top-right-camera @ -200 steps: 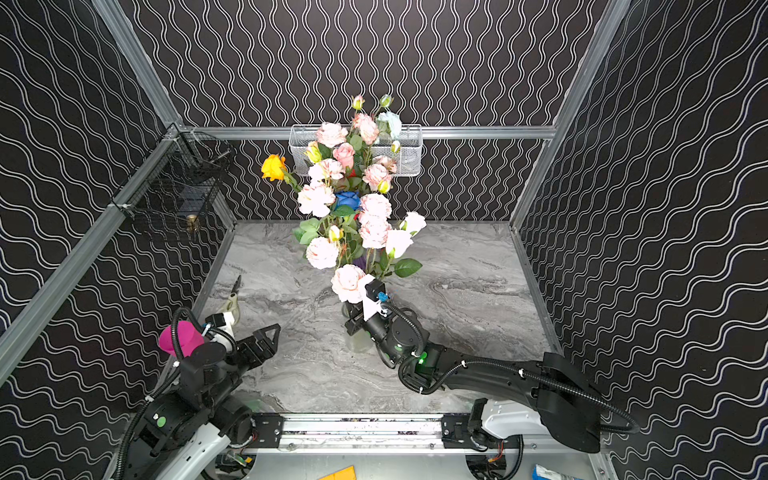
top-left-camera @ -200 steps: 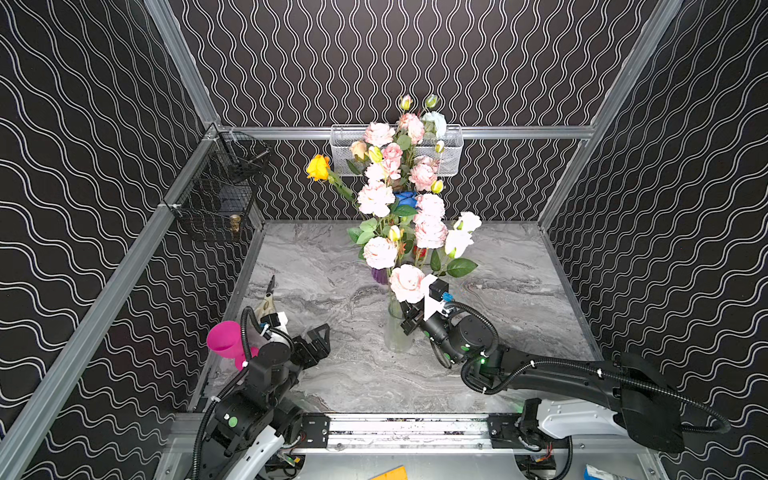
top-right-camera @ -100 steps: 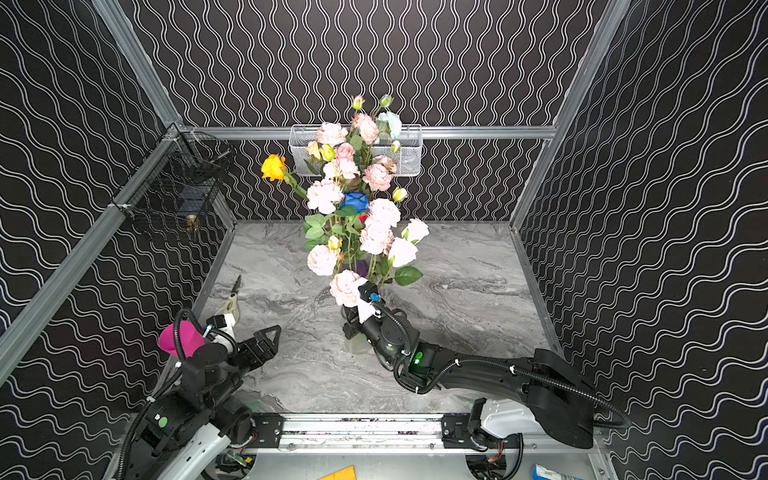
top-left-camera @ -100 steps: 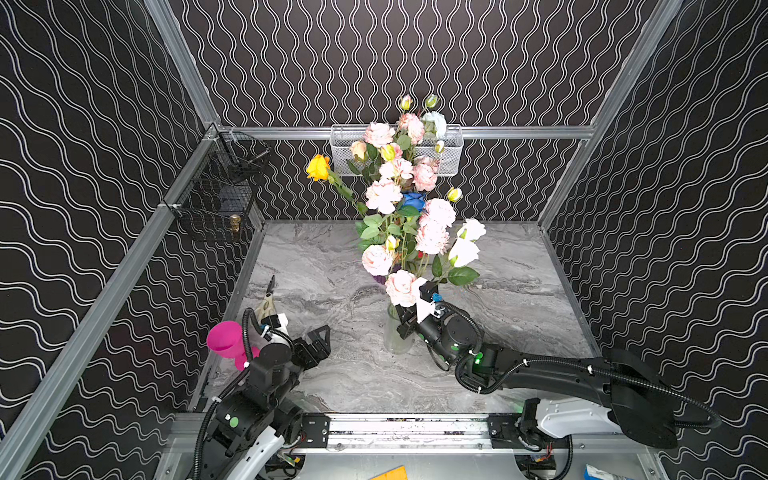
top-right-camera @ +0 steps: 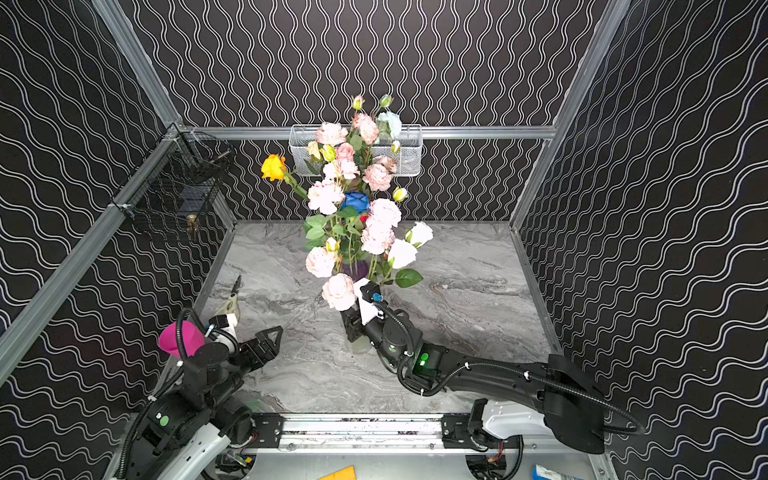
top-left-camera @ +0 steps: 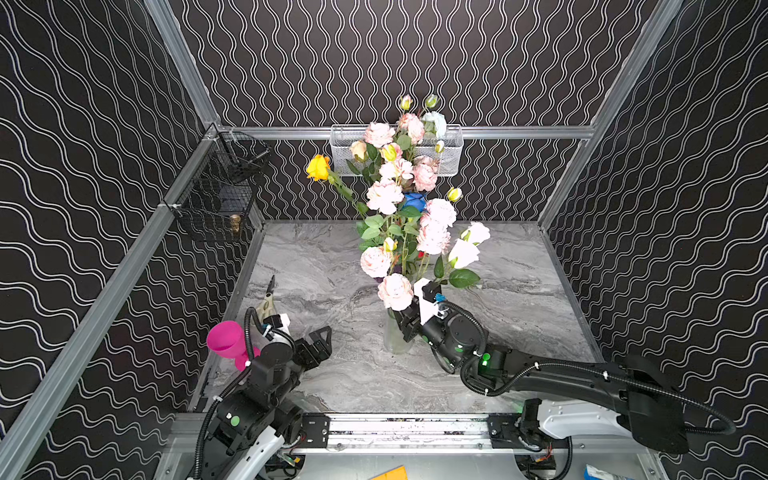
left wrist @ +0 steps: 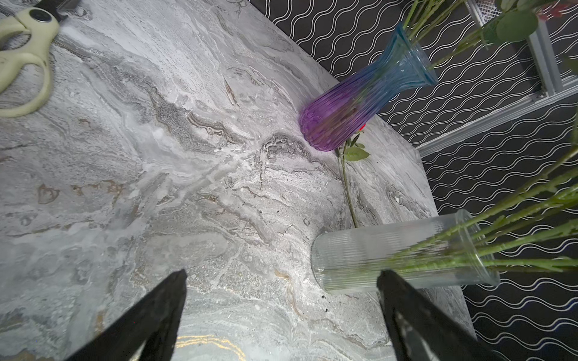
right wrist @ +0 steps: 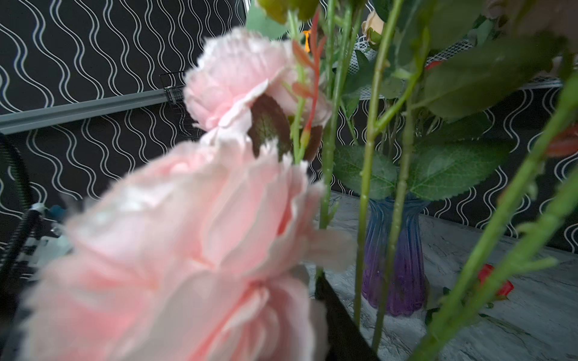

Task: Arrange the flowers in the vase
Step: 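Lower the pink rose stem into the clear cup with the right gripper, then open the right gripper and draw it back from the cup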

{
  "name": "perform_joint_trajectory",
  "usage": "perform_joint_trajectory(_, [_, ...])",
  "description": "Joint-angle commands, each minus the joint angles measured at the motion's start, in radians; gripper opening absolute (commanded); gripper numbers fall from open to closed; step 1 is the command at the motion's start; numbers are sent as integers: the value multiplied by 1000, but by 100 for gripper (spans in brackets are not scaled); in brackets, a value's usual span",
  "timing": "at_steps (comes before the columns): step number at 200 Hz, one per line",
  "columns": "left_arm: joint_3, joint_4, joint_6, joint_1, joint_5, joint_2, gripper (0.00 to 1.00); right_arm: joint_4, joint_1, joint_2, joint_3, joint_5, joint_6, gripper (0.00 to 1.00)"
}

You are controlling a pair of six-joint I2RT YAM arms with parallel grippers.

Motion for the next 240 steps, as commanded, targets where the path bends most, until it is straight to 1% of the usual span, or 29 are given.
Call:
perform_joint_trajectory(1, [7,49,-14,1,10,9,98,-111,29,-41,29,18,6,48])
perform_joint_trajectory(17, [7,69,-14,2,19,22,98,-203,66,-81,40,18,-6,52])
perform_joint_trajectory(36, [13,94,-14,2,30,45,99,-288,112,-125,30,107,1,56])
perform_joint_trajectory(54, [19,118,-14,1,43,70,98,-366,127,-171,21,152,26,57])
perform_joint_trajectory(109, [18,207,-26,1,93,136,98,-652,173,-322,40,212,98,57])
perform_joint_trajectory(136, [31,226,-21,2,93,155,98,-755,180,-374,31,249,119,53])
perform_joint_trajectory(158, [45,229,-10,1,93,169,99,-791,179,-432,-6,264,153,48])
perform_joint_trajectory(169, [50,229,-7,3,90,176,98,-800,178,-455,-29,278,185,47])
perform_joint_trajectory(183, [56,226,1,0,91,183,98,-812,179,-477,-60,328,226,41])
perform_joint_trajectory(207, [68,214,13,2,92,196,99,-839,173,-492,-105,374,295,36])
perform_joint_trajectory(221, [72,217,17,2,93,201,98,-840,145,-496,-135,356,324,34])
perform_joint_trajectory(240, [69,228,17,1,96,205,99,-823,72,-501,-170,265,350,32])
